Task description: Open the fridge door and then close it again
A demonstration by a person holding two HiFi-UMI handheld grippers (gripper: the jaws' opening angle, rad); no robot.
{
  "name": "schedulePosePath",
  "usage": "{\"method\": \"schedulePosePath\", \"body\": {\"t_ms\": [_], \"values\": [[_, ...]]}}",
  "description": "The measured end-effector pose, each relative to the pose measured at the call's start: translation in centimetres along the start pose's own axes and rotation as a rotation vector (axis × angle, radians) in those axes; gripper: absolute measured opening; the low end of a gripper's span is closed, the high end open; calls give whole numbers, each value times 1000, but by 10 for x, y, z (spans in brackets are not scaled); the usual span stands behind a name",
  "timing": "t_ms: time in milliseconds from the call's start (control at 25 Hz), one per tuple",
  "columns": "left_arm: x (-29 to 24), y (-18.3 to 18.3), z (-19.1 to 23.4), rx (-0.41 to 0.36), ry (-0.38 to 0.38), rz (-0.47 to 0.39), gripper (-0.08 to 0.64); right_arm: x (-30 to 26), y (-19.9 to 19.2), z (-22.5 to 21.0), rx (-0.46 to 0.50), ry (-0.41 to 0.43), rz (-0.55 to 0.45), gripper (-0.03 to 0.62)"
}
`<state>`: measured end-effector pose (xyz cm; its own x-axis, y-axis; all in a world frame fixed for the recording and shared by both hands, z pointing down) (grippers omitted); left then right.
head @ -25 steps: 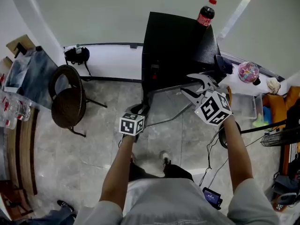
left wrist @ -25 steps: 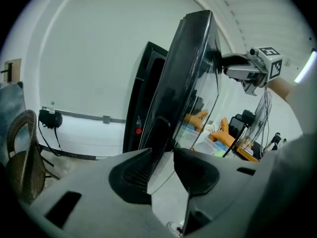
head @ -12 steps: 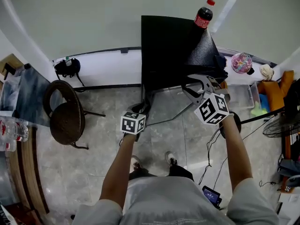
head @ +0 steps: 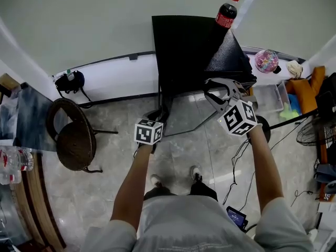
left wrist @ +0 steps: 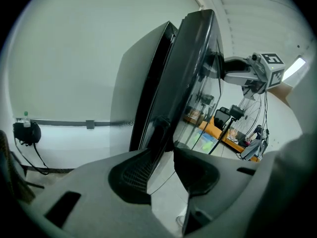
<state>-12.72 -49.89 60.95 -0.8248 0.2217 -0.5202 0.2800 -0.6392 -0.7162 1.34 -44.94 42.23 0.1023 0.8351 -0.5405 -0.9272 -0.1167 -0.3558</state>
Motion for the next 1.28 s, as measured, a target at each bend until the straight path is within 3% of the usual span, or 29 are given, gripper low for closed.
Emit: {"method": "schedulePosePath", "body": {"t_ms": [280, 720, 960, 1160, 1280], "values": [[-8, 11, 9, 3, -13, 12, 130, -8, -2, -6, -25, -16, 35, 179], [-12, 17, 13, 3, -1, 42, 131, -11, -3, -10, -71, -14, 1, 184], [10, 25, 10, 30, 11, -13, 132, 0, -8, -18, -219, -31, -72, 186], [51, 53, 20, -33, 99, -83, 130, 27, -24, -41, -413, -150, -167, 166], [86, 83, 24, -70, 169, -158, 129, 45, -35, -49, -481, -218, -191, 131]]}}
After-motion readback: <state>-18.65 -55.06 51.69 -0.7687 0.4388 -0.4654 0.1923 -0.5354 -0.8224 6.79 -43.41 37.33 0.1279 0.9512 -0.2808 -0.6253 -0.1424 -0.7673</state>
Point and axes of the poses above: the fingertips, and each gripper's own axes: x backward along the fingers, z to its left, y out of its top, the point moved 2 cm from there along x, backward along the fingers, and after that the axes turned 11 degrees about x, right-handed, at the moved point
